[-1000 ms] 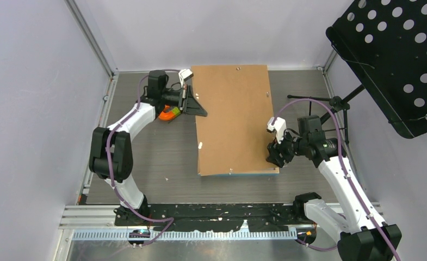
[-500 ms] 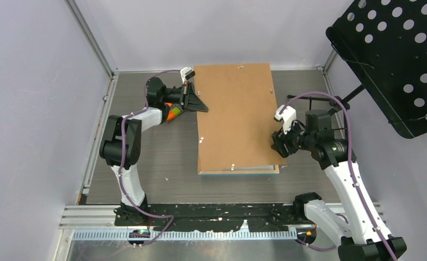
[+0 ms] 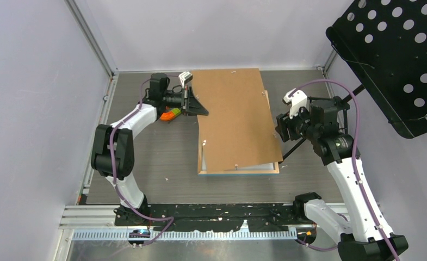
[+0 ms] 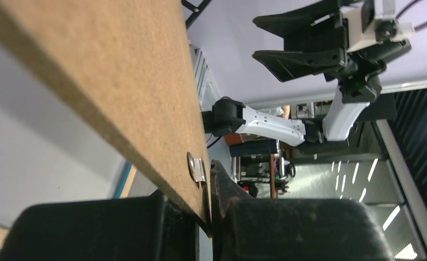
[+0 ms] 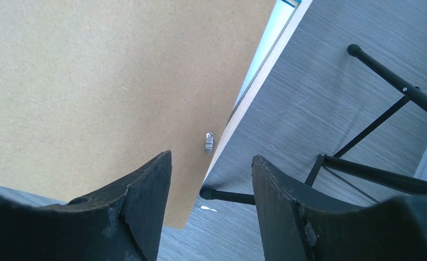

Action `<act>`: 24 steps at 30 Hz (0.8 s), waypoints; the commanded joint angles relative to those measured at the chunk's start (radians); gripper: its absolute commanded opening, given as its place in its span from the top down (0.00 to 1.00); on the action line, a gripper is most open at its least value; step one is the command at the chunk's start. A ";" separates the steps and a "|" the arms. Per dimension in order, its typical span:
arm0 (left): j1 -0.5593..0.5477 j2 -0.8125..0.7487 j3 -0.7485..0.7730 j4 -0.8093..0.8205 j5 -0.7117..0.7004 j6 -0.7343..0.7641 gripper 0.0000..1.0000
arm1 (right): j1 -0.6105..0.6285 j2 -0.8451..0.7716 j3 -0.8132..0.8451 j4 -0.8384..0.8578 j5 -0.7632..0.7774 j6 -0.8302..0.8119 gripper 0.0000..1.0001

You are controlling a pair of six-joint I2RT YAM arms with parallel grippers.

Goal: Put the photo into the frame

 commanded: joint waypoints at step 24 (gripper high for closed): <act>-0.022 0.153 0.260 -0.610 -0.018 0.383 1.00 | -0.003 0.023 -0.016 0.087 0.066 0.032 0.39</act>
